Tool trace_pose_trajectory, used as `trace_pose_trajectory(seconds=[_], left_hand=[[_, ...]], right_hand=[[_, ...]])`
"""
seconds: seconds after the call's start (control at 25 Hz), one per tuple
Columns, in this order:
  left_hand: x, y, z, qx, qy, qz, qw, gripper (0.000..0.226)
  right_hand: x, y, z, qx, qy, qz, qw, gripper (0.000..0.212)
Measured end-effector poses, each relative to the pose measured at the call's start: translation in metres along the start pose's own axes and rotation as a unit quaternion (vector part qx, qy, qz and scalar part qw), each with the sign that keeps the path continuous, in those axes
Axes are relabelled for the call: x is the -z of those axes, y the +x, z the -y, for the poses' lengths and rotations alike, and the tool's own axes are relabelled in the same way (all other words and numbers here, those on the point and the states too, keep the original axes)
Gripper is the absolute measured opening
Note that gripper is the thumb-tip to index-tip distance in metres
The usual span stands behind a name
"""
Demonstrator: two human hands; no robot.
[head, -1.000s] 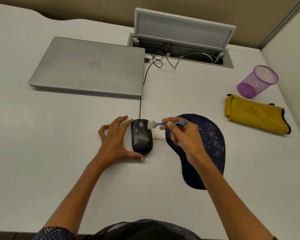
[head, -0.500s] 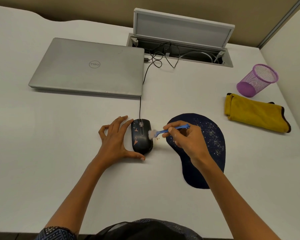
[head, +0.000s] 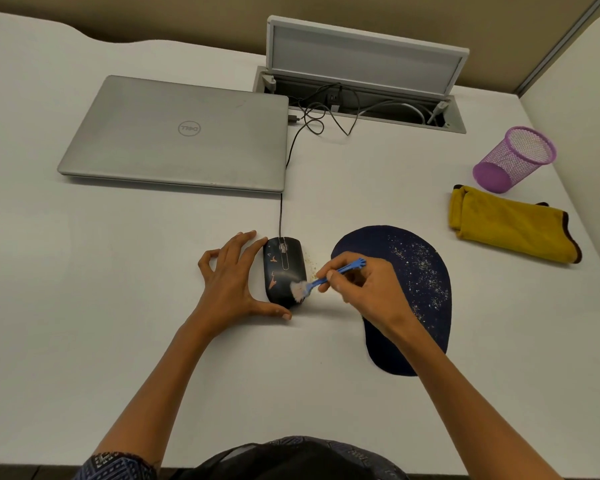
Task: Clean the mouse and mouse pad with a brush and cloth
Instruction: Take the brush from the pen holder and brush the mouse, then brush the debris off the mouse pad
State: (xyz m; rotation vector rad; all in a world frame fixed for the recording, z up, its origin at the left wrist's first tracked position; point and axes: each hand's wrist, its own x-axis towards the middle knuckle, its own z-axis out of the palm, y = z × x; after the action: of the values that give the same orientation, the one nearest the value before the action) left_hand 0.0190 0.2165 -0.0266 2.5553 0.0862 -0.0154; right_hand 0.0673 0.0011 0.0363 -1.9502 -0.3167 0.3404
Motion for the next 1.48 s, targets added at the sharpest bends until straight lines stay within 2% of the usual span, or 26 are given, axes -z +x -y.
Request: trace_pose_trajectory(seconds=[0.04, 0.16, 0.28, 0.36, 0.48, 0.6, 0.68, 0.8, 0.92, 1.04, 1.16, 1.24, 1.36, 1.44, 1.48], left_hand=[[0.0, 0.0, 0.0, 0.0, -0.001, 0.001, 1.0, 0.129], [-0.001, 0.001, 0.002, 0.001, -0.006, -0.002, 1.0, 0.128], [-0.001, 0.002, 0.002, 0.002, -0.007, 0.002, 1.0, 0.129], [-0.001, 0.001, 0.002, 0.002, -0.007, 0.003, 1.0, 0.129], [-0.001, 0.0, 0.002, 0.001, -0.012, 0.002, 1.0, 0.129], [0.0, 0.0, 0.001, -0.001, -0.008, 0.003, 1.0, 0.129], [0.001, 0.0, 0.001, -0.001, -0.006, 0.005, 1.0, 0.129], [0.001, 0.0, 0.0, -0.001, -0.007, 0.005, 1.0, 0.13], [0.002, 0.0, 0.0, -0.005, -0.005, -0.002, 1.0, 0.129], [0.002, 0.0, 0.001, -0.008, -0.002, -0.002, 1.0, 0.129], [0.001, 0.0, 0.002, -0.006, -0.001, -0.001, 1.0, 0.13], [0.001, 0.001, 0.003, -0.006, 0.003, 0.001, 1.0, 0.129], [0.0, 0.0, 0.004, -0.006, 0.01, 0.001, 1.0, 0.129], [0.0, 0.0, 0.004, -0.009, 0.018, 0.003, 1.0, 0.129], [0.001, 0.0, 0.003, -0.013, 0.028, 0.005, 1.0, 0.13]], right_hand=[[-0.001, -0.001, -0.001, -0.003, -0.009, -0.001, 1.0, 0.019], [-0.003, 0.001, -0.003, 0.0, -0.001, -0.079, 0.997, 0.015], [-0.007, 0.003, -0.001, 0.006, 0.009, -0.052, 0.999, 0.011], [-0.009, 0.007, -0.002, 0.007, -0.009, -0.085, 0.996, 0.009], [-0.011, 0.012, -0.002, 0.009, -0.015, -0.065, 0.998, 0.011], [-0.01, 0.018, -0.003, -0.002, -0.03, -0.096, 0.995, 0.011], [-0.01, 0.021, -0.002, 0.002, -0.018, -0.074, 0.997, 0.011], [-0.01, 0.024, -0.005, -0.01, -0.036, -0.095, 0.995, 0.012], [-0.012, 0.029, -0.004, 0.001, -0.021, -0.068, 0.997, 0.012], [-0.012, 0.036, -0.002, 0.003, -0.024, -0.084, 0.996, 0.012], [-0.015, 0.042, -0.001, 0.007, -0.034, -0.057, 0.998, 0.013], [-0.016, 0.047, -0.001, -0.006, -0.037, -0.066, 0.997, 0.016], [-0.018, 0.048, 0.001, -0.002, -0.029, -0.02, 0.999, 0.017], [-0.01, 0.049, 0.004, -0.021, -0.035, -0.039, 0.998, 0.015], [-0.002, 0.049, 0.006, -0.039, -0.004, -0.061, 0.997, 0.014]])
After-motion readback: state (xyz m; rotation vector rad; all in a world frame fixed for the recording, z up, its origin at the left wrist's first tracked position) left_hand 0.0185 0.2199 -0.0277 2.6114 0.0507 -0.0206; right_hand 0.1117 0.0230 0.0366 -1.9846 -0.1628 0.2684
